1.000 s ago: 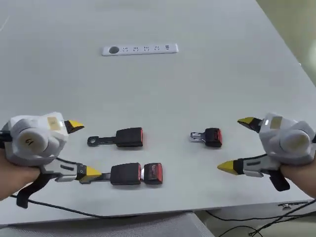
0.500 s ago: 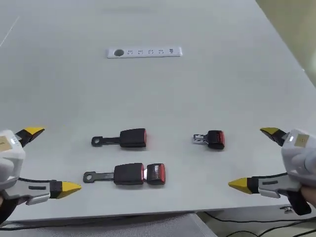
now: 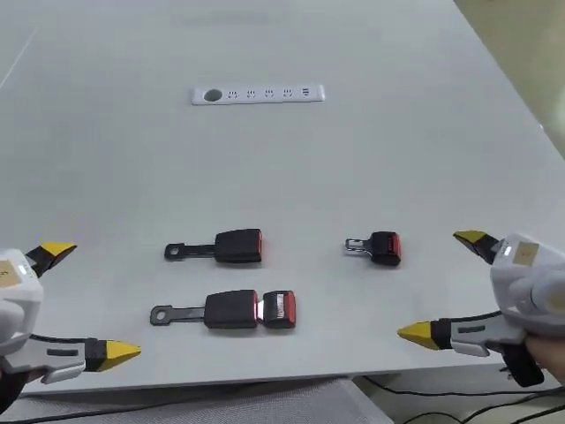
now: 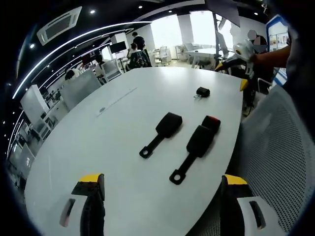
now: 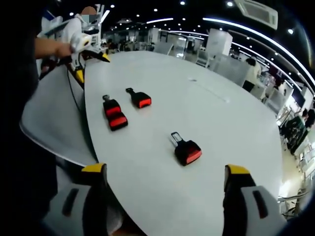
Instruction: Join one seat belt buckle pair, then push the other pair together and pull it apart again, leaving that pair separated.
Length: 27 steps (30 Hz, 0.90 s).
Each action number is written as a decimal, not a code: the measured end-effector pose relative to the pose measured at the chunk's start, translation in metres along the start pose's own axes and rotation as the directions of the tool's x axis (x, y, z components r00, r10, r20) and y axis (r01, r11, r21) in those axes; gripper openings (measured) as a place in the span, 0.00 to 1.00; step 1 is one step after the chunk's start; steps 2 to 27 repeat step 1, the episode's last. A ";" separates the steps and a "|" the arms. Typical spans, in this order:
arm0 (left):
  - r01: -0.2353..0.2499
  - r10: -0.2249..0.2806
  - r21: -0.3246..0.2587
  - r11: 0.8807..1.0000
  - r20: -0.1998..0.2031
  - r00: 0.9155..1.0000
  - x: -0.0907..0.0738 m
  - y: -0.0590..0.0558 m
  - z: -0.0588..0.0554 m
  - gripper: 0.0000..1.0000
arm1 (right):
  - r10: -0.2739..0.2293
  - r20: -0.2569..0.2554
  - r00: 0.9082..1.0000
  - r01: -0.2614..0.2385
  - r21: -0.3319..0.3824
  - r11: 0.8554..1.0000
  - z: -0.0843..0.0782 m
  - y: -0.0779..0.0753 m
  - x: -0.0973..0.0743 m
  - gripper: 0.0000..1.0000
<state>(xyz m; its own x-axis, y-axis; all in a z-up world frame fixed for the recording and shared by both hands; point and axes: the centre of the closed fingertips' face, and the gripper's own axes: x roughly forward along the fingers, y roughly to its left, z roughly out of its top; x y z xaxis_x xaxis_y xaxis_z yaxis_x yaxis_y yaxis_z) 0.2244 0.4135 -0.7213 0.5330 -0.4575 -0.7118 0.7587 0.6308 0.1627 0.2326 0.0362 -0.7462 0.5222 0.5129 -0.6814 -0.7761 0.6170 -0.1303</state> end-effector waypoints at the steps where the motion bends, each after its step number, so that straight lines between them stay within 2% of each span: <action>1: 0.001 -0.001 0.000 1.000 -0.001 1.000 0.000 -0.001 -0.001 1.00 | -0.002 0.000 1.000 0.002 -0.002 1.000 0.000 0.000 0.000 1.00; 27: 0.001 -0.001 0.000 1.000 -0.001 1.000 0.000 -0.001 -0.001 1.00 | -0.002 0.000 1.000 0.002 -0.002 1.000 0.000 0.000 0.000 1.00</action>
